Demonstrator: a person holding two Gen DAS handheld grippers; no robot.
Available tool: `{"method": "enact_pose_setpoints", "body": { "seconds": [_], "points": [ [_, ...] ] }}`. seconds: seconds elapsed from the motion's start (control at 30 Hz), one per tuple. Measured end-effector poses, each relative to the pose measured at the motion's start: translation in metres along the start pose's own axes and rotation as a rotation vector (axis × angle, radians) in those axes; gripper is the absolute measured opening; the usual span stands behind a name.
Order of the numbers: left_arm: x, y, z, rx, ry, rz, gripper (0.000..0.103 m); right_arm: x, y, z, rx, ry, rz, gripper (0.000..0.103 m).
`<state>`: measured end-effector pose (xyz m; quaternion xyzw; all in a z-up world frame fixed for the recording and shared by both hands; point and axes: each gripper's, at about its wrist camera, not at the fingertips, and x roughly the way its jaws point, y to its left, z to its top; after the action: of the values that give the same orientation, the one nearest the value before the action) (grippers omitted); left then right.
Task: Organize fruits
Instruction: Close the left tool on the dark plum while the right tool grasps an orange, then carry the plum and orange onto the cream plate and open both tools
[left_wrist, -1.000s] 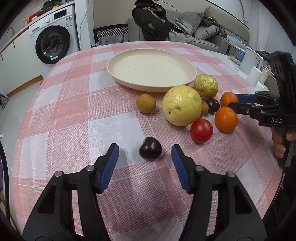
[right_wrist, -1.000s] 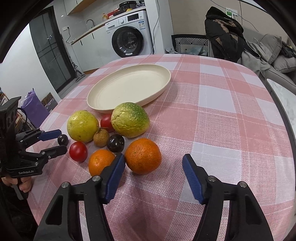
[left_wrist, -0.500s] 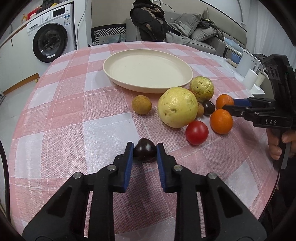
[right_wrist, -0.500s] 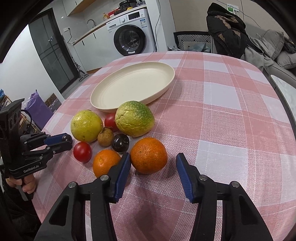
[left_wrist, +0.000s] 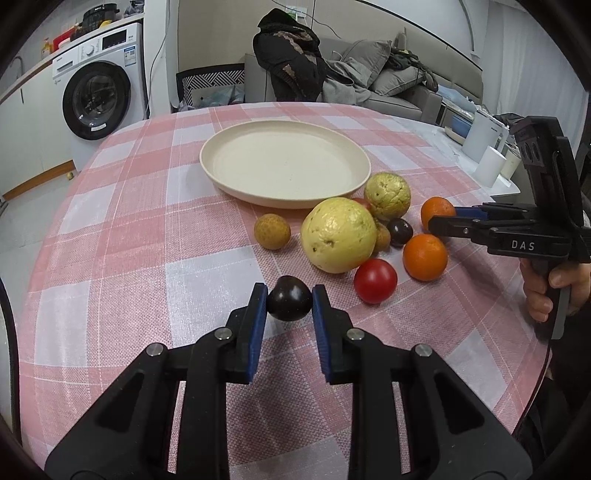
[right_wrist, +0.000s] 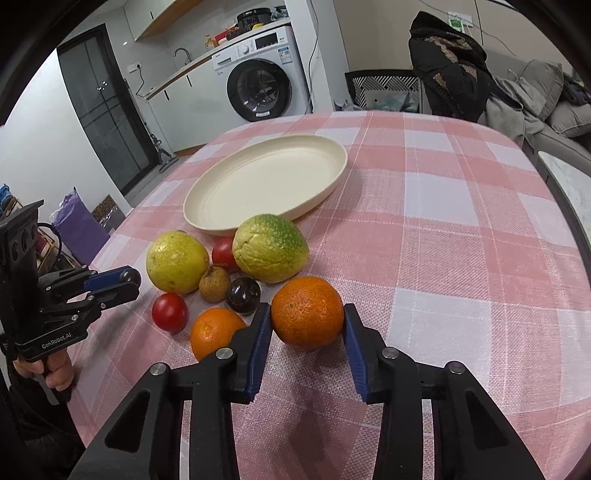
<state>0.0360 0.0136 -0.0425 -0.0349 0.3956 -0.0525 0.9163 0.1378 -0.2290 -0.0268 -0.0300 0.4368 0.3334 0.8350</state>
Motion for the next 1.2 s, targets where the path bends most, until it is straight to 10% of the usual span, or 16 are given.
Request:
{"method": "enact_pose_setpoints", "body": {
  "seconds": [1.2],
  "points": [
    [0.000,-0.002,0.070,0.001,-0.180,0.018,0.022,0.015,0.032,0.066,0.000,-0.117,0.039,0.039]
  ]
}}
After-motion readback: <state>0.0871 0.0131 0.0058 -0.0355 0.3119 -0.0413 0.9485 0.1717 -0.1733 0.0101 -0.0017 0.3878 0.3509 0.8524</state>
